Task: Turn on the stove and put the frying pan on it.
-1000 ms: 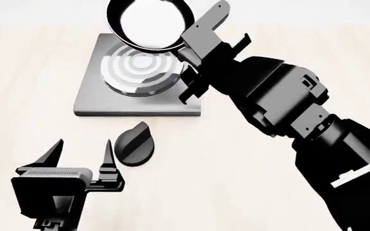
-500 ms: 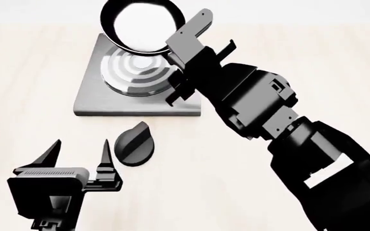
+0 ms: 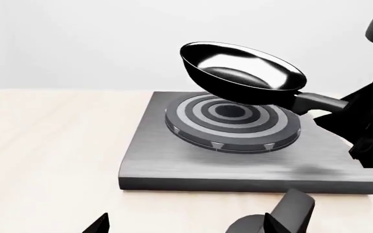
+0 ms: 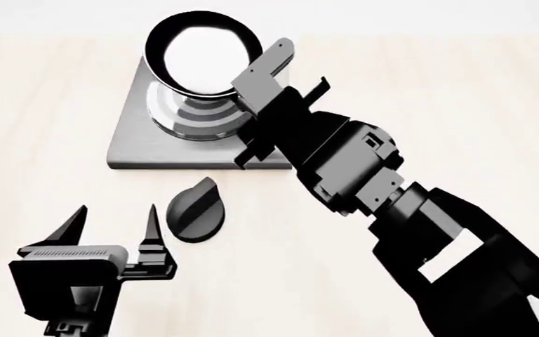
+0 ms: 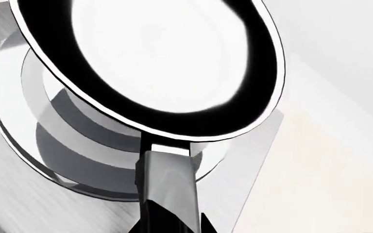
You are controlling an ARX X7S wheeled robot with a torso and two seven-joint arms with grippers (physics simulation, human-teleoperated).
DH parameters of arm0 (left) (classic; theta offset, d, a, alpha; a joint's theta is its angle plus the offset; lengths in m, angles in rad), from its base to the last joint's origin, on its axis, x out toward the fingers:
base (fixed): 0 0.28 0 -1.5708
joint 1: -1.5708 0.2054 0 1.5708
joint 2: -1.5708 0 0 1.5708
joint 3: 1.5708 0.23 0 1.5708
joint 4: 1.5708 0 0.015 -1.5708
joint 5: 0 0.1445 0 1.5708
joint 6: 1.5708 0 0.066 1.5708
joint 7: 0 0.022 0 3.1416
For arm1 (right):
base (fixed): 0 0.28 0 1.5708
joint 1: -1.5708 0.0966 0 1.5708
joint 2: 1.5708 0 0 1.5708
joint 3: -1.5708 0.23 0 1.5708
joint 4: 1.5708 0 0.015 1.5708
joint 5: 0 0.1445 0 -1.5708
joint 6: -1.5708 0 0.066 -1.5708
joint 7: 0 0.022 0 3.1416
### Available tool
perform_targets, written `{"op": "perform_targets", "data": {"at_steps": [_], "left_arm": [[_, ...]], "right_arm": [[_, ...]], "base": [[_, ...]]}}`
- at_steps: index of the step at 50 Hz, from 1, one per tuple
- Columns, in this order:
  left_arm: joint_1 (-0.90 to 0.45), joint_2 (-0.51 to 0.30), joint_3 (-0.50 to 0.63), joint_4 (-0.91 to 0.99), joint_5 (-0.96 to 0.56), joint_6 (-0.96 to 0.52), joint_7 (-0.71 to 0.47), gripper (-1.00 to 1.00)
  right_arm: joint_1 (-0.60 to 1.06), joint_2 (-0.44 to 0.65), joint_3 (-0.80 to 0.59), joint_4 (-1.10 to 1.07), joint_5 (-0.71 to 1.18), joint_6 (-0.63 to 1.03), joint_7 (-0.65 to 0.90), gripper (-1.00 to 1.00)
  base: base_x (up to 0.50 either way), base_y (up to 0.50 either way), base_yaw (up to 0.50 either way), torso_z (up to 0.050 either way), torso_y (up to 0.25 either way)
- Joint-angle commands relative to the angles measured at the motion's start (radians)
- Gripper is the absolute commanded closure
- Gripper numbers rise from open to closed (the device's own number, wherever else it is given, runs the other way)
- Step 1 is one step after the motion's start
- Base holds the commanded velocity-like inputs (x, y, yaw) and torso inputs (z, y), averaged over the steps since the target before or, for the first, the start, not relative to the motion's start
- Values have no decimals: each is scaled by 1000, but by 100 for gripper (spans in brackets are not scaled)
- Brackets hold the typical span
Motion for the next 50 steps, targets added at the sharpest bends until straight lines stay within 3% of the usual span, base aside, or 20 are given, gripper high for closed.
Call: {"op": "perform_targets", "data": {"at_steps": [1,23,43,44,50], "left_arm": [[0,-2,0,-5,-1,6,-2,-100],[0,-4,2,-15,-2,15,-8,-100],[-2,-11,1,-15,-7,16,-13,-100],[-2,-11,1,-13,-8,15,-15,-100],[-4,-12,2,-10,-9,12,-17,-100]], "right_arm": [[10,-32,-3,70,-82,-54,-5,100],[-36,-34,-76,49,-89,-75,0,100],[-13,-64,-199,201,9,-158,13,100],[-12,-60,-201,195,14,-155,11,-100],[-14,-48,-213,163,30,-135,-1,-100]], "base": [[0,0,0,0,0],[0,0,0,1,1],[1,0,1,0,0],[0,0,0,0,0],[0,0,0,0,0]]}}
